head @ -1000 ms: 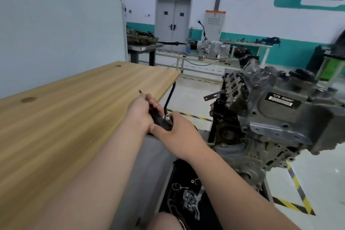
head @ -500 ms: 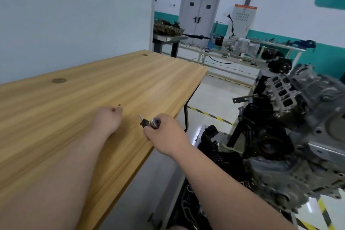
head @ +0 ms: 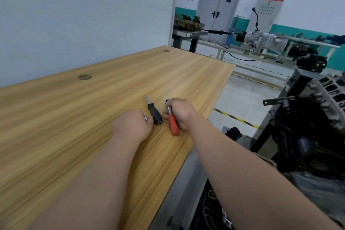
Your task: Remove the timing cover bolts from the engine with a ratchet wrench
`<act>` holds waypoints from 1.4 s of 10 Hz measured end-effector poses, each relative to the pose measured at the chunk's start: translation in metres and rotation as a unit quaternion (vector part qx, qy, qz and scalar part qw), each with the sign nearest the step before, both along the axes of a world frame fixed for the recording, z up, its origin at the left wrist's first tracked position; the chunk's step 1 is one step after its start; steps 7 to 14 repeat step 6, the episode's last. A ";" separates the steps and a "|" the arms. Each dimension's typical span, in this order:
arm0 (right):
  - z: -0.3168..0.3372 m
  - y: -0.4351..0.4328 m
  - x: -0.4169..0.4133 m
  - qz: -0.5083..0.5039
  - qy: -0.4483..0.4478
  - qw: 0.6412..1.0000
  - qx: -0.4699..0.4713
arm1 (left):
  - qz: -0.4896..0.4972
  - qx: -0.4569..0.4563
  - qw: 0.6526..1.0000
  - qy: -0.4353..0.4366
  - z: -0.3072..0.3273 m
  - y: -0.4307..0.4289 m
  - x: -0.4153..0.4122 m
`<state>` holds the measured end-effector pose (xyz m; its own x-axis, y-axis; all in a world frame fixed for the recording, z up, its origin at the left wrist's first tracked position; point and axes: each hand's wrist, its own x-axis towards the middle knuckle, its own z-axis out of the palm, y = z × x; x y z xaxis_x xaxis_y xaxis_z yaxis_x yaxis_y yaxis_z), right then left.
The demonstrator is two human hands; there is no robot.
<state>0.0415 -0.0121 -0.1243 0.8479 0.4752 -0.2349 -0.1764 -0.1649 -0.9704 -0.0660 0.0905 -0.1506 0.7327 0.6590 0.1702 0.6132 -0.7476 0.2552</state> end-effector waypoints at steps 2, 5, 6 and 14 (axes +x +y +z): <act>-0.016 0.002 -0.006 -0.022 -0.111 0.994 -0.007 | -0.005 0.001 0.999 -0.052 0.000 -0.006 0.003; -0.020 -0.028 -0.041 0.015 -0.124 0.991 0.051 | -0.071 0.015 0.996 -0.053 -0.003 -0.010 0.006; -0.032 -0.065 -0.076 0.018 -0.108 0.991 0.079 | -0.068 -0.030 0.990 -0.120 -0.002 -0.005 -0.006; -0.032 -0.065 -0.076 0.018 -0.108 0.991 0.079 | -0.068 -0.030 0.990 -0.120 -0.002 -0.005 -0.006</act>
